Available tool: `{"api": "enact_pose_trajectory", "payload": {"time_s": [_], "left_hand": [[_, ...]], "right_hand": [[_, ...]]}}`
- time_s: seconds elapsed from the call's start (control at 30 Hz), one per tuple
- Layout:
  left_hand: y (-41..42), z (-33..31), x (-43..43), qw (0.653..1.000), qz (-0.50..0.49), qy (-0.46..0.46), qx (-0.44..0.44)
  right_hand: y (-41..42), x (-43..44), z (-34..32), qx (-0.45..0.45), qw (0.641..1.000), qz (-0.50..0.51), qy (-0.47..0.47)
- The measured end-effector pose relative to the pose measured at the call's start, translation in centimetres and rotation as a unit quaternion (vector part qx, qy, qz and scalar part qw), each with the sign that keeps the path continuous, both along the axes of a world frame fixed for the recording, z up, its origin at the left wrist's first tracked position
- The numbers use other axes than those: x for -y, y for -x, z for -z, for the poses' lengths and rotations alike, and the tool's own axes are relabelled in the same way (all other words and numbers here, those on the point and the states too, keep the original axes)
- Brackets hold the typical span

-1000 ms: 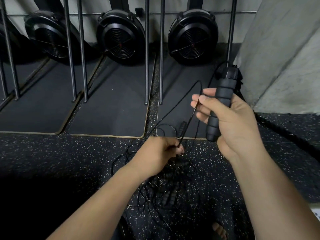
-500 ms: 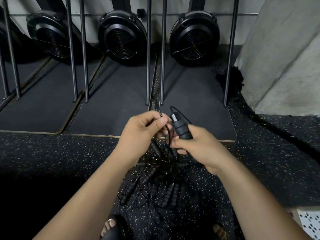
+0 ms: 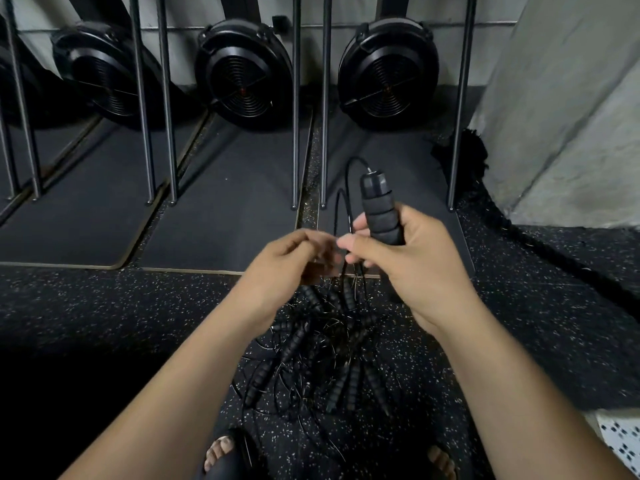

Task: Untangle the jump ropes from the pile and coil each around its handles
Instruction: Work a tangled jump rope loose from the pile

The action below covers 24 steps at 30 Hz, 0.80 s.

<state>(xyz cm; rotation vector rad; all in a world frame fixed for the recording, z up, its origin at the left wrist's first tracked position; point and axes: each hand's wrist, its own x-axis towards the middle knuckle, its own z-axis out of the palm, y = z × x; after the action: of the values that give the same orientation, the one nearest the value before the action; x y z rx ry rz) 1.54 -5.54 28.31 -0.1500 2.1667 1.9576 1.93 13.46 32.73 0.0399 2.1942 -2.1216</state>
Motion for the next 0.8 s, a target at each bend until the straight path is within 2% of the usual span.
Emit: {"api": "enact_pose_trajectory", "payload": {"time_s": [0.13, 0.3, 0.47, 0.6, 0.8], "left_hand": [[-0.7, 0.7, -1.6, 0.992, 0.111, 0.050, 0.032], [-1.5, 2.6, -2.2, 0.970, 0.191, 0.146, -0.029], [-1.5, 2.9, -3.1, 0.960, 0.149, 0.216, -0.096], [-1.3, 2.9, -3.2, 0.948, 0.109, 0.265, -0.140], [-0.7, 1.2, -2.0, 0.944, 0.036, 0.214, -0.250]], "right_hand": [[0.5, -1.0, -0.5, -0.030, 0.997, 0.046, 0.045], [0.8, -2.1, -1.4, -0.059, 0.986, 0.096, 0.121], [0.7, -2.1, -1.7, -0.076, 0.976, 0.117, 0.166], [0.9, -1.9, -1.5, -0.031, 0.975, 0.109, 0.193], [0.6, -0.9, 1.0, 0.094, 0.992, 0.028, 0.074]]}}
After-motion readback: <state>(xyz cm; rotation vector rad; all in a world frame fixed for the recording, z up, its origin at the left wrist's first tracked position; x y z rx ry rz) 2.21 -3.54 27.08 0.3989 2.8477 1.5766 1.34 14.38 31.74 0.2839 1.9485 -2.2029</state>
